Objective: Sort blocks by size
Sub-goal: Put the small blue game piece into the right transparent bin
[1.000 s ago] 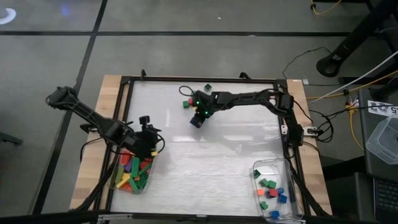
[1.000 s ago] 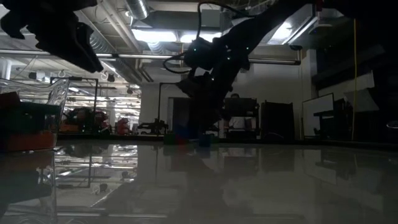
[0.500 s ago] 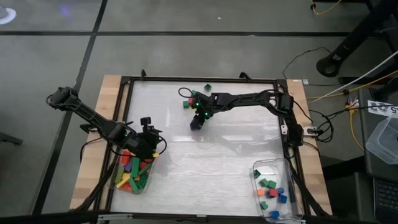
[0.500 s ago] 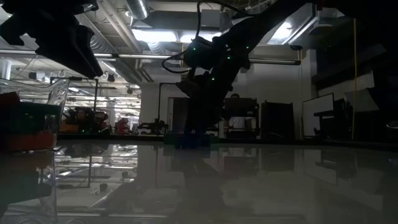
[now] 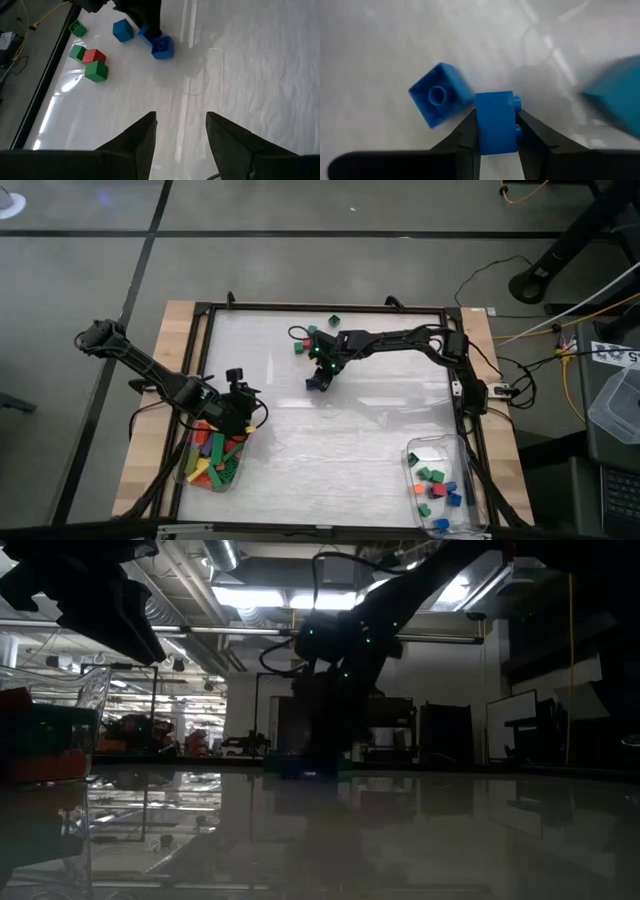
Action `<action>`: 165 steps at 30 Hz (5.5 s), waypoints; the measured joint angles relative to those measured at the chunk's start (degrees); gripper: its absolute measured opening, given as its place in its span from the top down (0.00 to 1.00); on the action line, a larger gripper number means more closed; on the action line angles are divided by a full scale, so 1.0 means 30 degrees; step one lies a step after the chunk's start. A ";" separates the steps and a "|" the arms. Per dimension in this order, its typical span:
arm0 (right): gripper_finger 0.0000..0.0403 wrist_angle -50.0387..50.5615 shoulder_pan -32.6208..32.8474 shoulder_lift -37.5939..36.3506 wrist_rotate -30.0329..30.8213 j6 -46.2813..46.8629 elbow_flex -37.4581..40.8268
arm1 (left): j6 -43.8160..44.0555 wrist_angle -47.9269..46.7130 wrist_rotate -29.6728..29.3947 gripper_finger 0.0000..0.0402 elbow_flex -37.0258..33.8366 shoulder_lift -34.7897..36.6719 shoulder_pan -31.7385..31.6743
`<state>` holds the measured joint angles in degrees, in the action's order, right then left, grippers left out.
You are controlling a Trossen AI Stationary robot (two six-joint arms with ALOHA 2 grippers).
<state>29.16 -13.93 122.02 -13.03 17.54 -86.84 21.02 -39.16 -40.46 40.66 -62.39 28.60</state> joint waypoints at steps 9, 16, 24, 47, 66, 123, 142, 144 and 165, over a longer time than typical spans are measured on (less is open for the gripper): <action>0.78 0.3565 0.0161 0.0000 -0.6213 -0.0015 -0.3331 | -0.0010 0.1777 -0.0001 0.60 0.0000 0.0000 0.0000; 0.78 1.0612 0.1819 -0.0015 -0.8299 -0.0405 -0.7475 | -0.0503 0.3441 0.0004 0.60 0.0000 0.0000 -0.0087; 0.78 1.8133 0.5464 -0.0015 -0.5907 -0.1117 -1.0418 | -0.0519 0.5661 -0.0001 0.60 0.0000 0.0000 -0.1022; 0.75 2.0322 1.7935 -0.4647 0.3267 1.0807 -0.3621 | -0.4414 1.5345 0.0987 0.60 0.0007 -0.6283 -0.3393; 0.56 2.0296 2.1513 -0.4641 0.1785 1.7722 0.0029 | -0.2082 2.0243 0.2942 0.60 0.0007 -1.0703 -0.6888; 0.48 2.0046 2.1515 -0.4619 0.2302 1.7545 0.0100 | 0.0296 1.7192 0.3668 0.60 0.0182 -1.2232 -0.8568; 0.48 1.9661 2.1515 -0.4612 0.2437 1.7545 0.0092 | 0.0931 1.7256 0.3720 0.60 0.0182 -1.2495 -1.0766; 0.48 1.9659 2.1515 -0.4612 0.2495 1.7545 0.0092 | 0.0917 1.7227 0.3838 0.60 0.0182 -1.2495 -1.0852; 0.48 1.9861 2.1515 -0.4597 0.4074 1.6626 -0.1416 | -0.1177 1.7049 0.5856 0.69 0.0182 -1.2990 -1.1448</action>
<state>88.74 50.61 108.22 -0.80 67.41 -91.09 17.49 11.98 -22.89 41.21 -101.36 -5.74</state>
